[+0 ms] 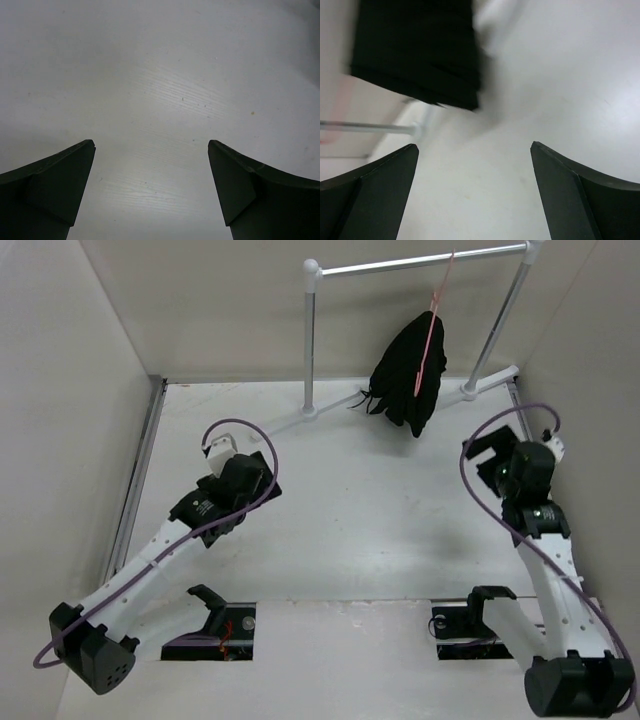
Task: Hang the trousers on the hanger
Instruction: Reset both arms
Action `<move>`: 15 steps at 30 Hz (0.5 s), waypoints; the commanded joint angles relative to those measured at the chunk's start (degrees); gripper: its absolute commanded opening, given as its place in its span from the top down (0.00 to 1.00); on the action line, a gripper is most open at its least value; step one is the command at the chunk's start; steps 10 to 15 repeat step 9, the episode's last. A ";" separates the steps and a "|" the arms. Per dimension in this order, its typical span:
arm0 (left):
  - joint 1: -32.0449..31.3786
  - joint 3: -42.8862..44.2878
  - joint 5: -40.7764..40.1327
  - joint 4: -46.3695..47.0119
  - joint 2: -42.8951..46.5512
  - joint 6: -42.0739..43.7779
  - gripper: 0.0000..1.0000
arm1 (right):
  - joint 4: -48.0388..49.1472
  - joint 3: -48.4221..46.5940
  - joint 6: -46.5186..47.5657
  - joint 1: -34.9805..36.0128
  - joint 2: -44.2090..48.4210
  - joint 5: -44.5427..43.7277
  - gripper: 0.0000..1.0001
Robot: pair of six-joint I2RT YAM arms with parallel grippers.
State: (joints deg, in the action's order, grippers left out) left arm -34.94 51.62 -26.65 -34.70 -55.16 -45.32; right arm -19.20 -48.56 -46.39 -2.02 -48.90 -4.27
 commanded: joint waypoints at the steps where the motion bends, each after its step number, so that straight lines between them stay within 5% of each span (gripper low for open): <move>1: -0.35 -2.13 2.39 -0.46 0.49 -0.47 0.00 | -7.59 8.19 0.69 2.93 5.73 -8.64 0.00; 8: -0.79 -4.59 8.28 3.14 -2.84 -0.21 0.00 | -15.77 14.37 0.07 4.70 17.26 -10.67 0.00; 15: -1.05 -4.68 8.37 3.32 -3.29 -0.03 0.00 | -16.39 14.37 0.16 4.70 17.79 -10.67 0.00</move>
